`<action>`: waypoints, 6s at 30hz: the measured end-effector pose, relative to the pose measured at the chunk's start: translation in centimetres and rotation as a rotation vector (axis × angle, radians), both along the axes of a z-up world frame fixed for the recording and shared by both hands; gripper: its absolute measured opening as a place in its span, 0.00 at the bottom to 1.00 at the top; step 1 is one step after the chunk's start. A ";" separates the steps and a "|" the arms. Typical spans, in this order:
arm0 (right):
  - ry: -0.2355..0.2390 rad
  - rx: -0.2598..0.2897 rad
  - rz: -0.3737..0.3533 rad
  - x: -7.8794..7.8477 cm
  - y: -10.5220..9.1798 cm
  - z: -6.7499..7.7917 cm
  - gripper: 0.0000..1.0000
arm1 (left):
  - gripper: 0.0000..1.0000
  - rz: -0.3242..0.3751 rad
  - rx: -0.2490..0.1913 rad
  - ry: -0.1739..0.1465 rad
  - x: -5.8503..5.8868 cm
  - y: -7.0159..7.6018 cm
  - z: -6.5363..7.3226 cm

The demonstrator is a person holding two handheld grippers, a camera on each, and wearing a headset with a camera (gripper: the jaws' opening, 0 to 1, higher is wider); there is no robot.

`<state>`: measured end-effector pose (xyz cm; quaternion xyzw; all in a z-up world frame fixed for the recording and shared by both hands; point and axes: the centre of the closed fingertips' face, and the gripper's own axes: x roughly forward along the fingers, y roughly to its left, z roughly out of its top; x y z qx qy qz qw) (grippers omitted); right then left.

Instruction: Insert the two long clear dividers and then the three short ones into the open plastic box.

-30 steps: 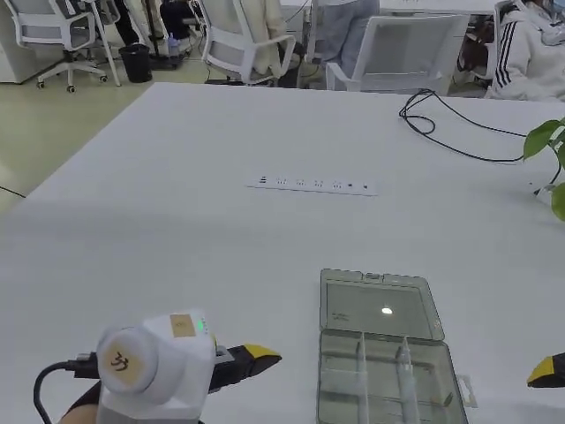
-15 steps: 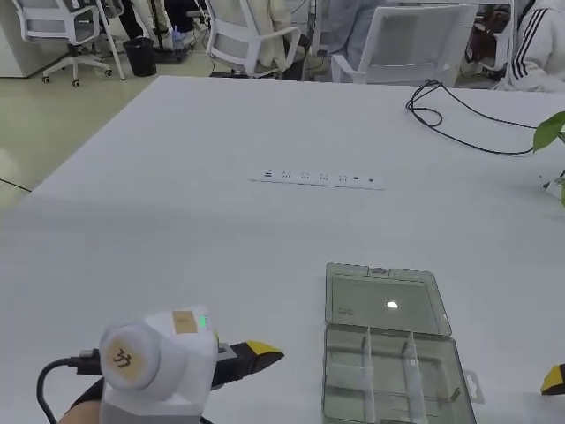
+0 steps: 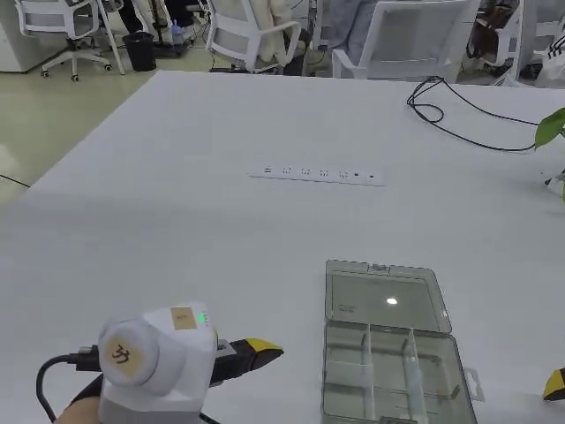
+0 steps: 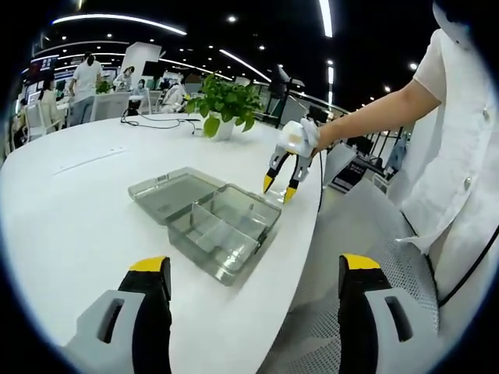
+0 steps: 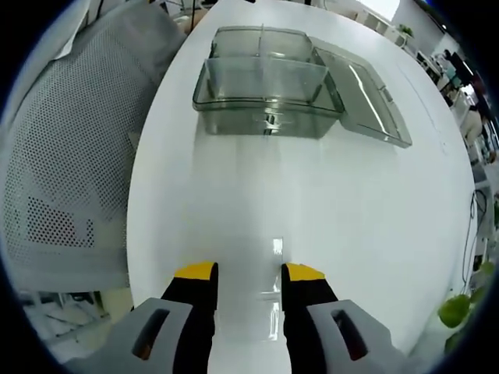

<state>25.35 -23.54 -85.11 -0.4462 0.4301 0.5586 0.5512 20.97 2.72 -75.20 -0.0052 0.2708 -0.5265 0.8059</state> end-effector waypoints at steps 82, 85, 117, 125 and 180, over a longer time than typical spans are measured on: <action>-0.271 0.275 0.062 -3.2 16.6 16.2 0.33 | 0.14 0.150 -0.463 0.471 1.9 -10.3 6.3; -0.269 0.273 0.067 -3.3 16.7 16.2 0.33 | 0.11 0.148 -0.466 0.478 1.9 -10.4 6.3; -0.277 0.286 0.077 -3.0 16.8 17.0 0.34 | 0.00 0.146 -0.459 0.494 1.5 -10.5 6.1; -0.172 0.395 0.008 -2.9 16.7 18.6 0.32 | 0.00 0.004 -0.337 0.252 0.5 -10.4 6.3; 0.236 0.501 0.084 -8.0 17.5 18.6 0.03 | 0.01 -0.280 -0.230 -0.141 -3.4 -9.5 7.2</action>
